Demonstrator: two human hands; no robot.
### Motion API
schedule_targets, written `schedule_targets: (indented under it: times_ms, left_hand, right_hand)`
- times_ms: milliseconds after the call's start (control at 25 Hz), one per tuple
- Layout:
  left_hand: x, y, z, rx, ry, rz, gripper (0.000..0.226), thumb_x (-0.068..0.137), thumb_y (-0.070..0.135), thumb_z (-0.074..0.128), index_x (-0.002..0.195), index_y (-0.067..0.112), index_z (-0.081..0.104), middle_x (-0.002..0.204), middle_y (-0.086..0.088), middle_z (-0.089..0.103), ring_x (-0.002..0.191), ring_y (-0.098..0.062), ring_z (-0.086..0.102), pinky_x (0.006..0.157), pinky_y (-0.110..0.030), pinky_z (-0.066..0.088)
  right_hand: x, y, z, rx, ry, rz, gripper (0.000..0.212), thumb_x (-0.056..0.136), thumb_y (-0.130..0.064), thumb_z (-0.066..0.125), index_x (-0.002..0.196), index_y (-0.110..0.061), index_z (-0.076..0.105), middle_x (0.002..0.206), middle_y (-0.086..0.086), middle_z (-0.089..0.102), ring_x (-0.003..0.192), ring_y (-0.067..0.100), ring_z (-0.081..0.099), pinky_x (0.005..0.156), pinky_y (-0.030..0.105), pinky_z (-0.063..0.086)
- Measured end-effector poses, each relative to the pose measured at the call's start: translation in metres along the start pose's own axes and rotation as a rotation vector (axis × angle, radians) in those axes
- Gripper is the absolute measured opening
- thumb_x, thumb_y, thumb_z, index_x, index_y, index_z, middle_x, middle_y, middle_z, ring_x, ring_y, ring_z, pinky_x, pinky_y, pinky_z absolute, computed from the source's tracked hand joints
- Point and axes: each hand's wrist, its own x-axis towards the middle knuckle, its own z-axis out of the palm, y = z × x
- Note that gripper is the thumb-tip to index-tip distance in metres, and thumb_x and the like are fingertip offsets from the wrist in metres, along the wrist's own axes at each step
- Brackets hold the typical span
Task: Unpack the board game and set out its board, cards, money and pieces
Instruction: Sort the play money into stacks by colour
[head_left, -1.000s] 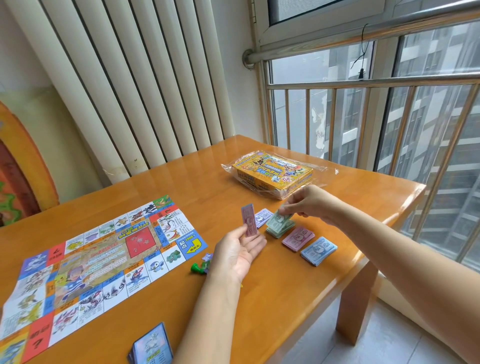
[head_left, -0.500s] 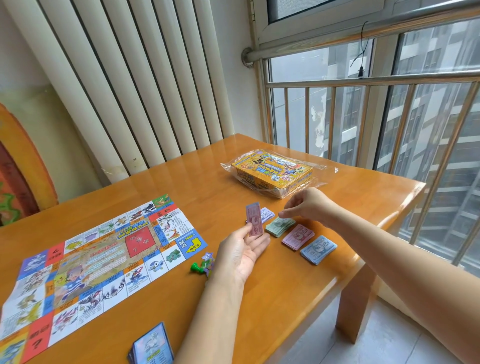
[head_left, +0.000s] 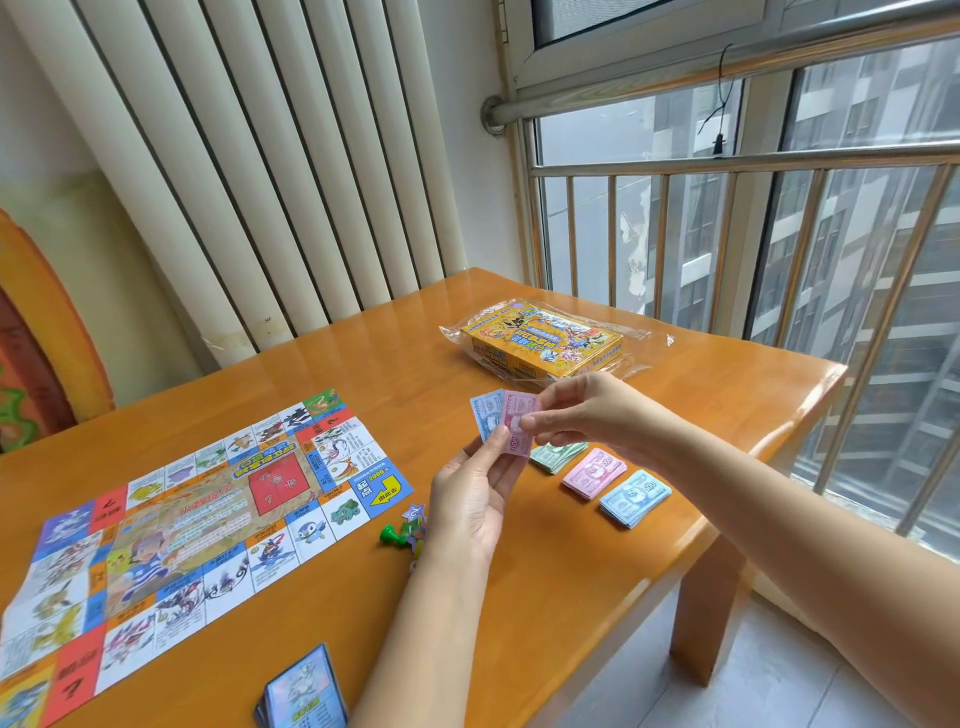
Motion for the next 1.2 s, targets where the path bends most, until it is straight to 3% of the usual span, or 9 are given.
schedule_targets:
  times_ms: [120, 240, 360, 440, 600, 840, 1200]
  left_hand:
    - [-0.003, 0.001, 0.003, -0.045, -0.044, -0.030, 0.010, 0.087, -0.004, 0.058, 0.094, 0.000, 0.063, 0.076, -0.010, 0.073, 0.068, -0.018, 0.072, 0.069, -0.028, 0.058]
    - [-0.004, 0.002, 0.002, 0.036, -0.027, -0.020, 0.007, 0.087, -0.002, 0.060, 0.093, 0.000, 0.062, 0.071, -0.009, 0.071, 0.063, -0.017, 0.070, 0.062, -0.025, 0.059]
    - [-0.005, 0.000, 0.001, 0.213, 0.020, 0.024, 0.004, 0.086, 0.002, 0.063, 0.089, 0.005, 0.063, 0.071, -0.006, 0.070, 0.057, -0.012, 0.067, 0.050, -0.020, 0.054]
    - [-0.005, -0.002, 0.000, 0.306, 0.042, 0.050, 0.004, 0.087, 0.005, 0.063, 0.085, 0.008, 0.063, 0.075, -0.006, 0.068, 0.055, -0.009, 0.065, 0.047, -0.018, 0.051]
    - [-0.006, -0.002, 0.000, 0.372, 0.056, 0.048, 0.004, 0.088, 0.008, 0.064, 0.084, 0.010, 0.063, 0.076, -0.005, 0.067, 0.054, -0.007, 0.063, 0.046, -0.017, 0.049]
    - [-0.005, -0.004, -0.003, 0.421, 0.063, 0.026, 0.001, 0.089, 0.009, 0.063, 0.088, 0.008, 0.063, 0.077, -0.007, 0.066, 0.051, -0.006, 0.063, 0.045, -0.016, 0.048]
    - [-0.004, -0.004, -0.004, 0.459, 0.054, 0.015, 0.001, 0.089, 0.008, 0.063, 0.088, 0.007, 0.064, 0.078, -0.006, 0.066, 0.050, -0.004, 0.062, 0.044, -0.015, 0.047]
  right_hand:
    - [-0.003, 0.002, -0.001, 0.094, 0.074, -0.035, 0.012, 0.073, -0.013, 0.076, 0.076, -0.006, 0.067, 0.067, 0.005, 0.068, 0.056, 0.007, 0.062, 0.061, 0.015, 0.054]
    - [-0.002, 0.000, -0.016, 0.090, 0.127, -0.124, 0.004, 0.084, -0.006, 0.067, 0.081, -0.009, 0.066, 0.075, 0.005, 0.067, 0.065, 0.012, 0.063, 0.070, 0.023, 0.056]
    - [-0.008, -0.005, -0.041, -0.375, 0.003, -0.210, 0.010, 0.089, -0.006, 0.063, 0.090, -0.013, 0.070, 0.079, 0.001, 0.067, 0.069, 0.005, 0.059, 0.069, 0.015, 0.046]
    - [-0.010, -0.007, -0.051, -0.543, -0.138, -0.168, 0.009, 0.085, -0.006, 0.068, 0.091, -0.012, 0.072, 0.082, 0.000, 0.071, 0.070, 0.003, 0.062, 0.068, 0.015, 0.049]
    - [-0.006, -0.001, -0.056, -0.539, -0.222, -0.048, 0.005, 0.078, -0.012, 0.076, 0.079, -0.016, 0.074, 0.073, -0.003, 0.073, 0.068, 0.006, 0.064, 0.074, 0.029, 0.052]
    - [-0.001, 0.013, -0.049, -0.542, -0.223, -0.027, 0.006, 0.077, -0.016, 0.078, 0.079, -0.020, 0.074, 0.074, -0.008, 0.073, 0.070, 0.001, 0.064, 0.068, 0.015, 0.048]
    - [0.003, 0.012, -0.051, -0.551, -0.255, 0.017, 0.007, 0.076, -0.020, 0.078, 0.082, -0.022, 0.075, 0.076, -0.011, 0.073, 0.071, -0.004, 0.063, 0.067, 0.010, 0.045]
